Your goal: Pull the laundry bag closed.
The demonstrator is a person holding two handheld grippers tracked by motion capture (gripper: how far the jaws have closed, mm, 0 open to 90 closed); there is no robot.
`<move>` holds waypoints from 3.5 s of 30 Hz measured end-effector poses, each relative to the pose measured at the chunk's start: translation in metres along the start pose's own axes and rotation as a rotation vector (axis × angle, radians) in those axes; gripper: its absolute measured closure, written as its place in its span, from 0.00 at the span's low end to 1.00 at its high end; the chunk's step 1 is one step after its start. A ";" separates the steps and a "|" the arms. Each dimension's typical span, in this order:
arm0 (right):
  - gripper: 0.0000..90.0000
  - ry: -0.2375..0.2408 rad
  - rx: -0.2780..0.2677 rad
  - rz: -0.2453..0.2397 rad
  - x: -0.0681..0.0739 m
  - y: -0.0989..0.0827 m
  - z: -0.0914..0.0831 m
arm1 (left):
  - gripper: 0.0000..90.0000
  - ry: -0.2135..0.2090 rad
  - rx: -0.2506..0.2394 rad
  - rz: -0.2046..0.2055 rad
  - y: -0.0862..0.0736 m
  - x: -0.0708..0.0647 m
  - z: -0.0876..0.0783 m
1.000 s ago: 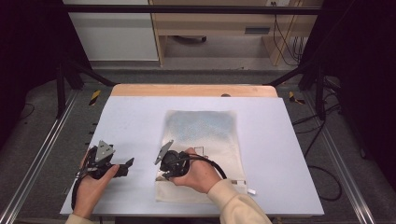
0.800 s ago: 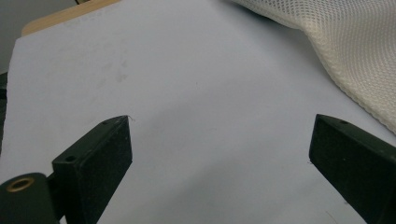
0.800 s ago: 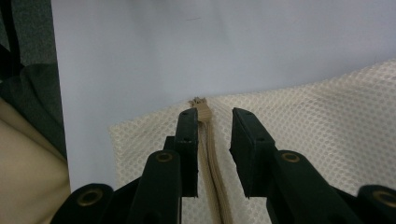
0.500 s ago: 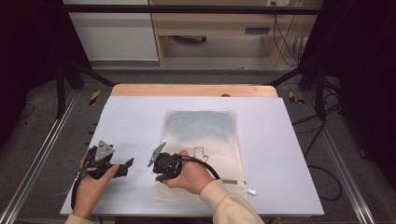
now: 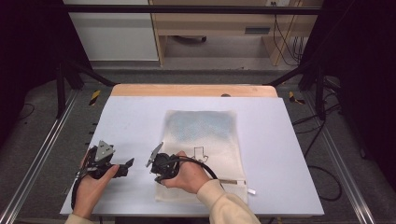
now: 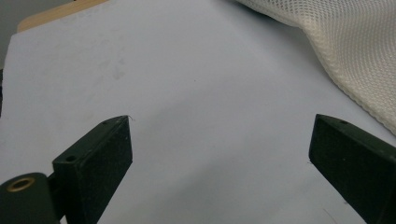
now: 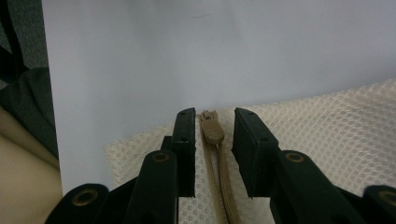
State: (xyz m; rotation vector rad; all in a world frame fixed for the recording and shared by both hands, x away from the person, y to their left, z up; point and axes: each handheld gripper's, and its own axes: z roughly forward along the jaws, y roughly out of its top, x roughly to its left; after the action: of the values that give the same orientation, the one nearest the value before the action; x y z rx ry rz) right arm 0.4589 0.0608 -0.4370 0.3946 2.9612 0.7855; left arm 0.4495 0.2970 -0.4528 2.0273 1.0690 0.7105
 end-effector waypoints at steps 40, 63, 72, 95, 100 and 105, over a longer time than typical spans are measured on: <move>0.91 0.008 -0.149 -0.027 -0.001 -0.008 -0.030 | 0.08 -0.113 -0.006 -0.025 -0.003 -0.016 -0.025; 0.91 -0.005 -0.170 -0.017 -0.002 -0.011 -0.025 | 0.08 -0.250 0.034 0.065 0.003 -0.059 -0.021; 0.91 -0.004 -0.178 -0.016 -0.001 -0.011 -0.025 | 0.08 -0.284 0.027 0.097 0.007 -0.074 -0.017; 0.91 -0.007 -0.205 -0.012 -0.002 -0.012 -0.032 | 0.08 -0.300 0.012 0.094 0.009 -0.083 -0.011; 0.91 -0.011 -0.203 -0.010 -0.002 -0.012 -0.033 | 0.08 -0.305 0.011 0.091 0.010 -0.084 -0.010; 0.91 -0.014 -0.204 -0.013 -0.002 -0.012 -0.033 | 0.09 -0.321 0.001 0.076 0.011 -0.084 -0.011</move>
State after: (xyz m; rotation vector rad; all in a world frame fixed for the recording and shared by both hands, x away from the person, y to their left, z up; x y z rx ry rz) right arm 0.4543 0.0344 -0.4142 0.3653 2.8304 1.0653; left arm 0.4044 0.2246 -0.4490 2.1036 0.8090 0.4020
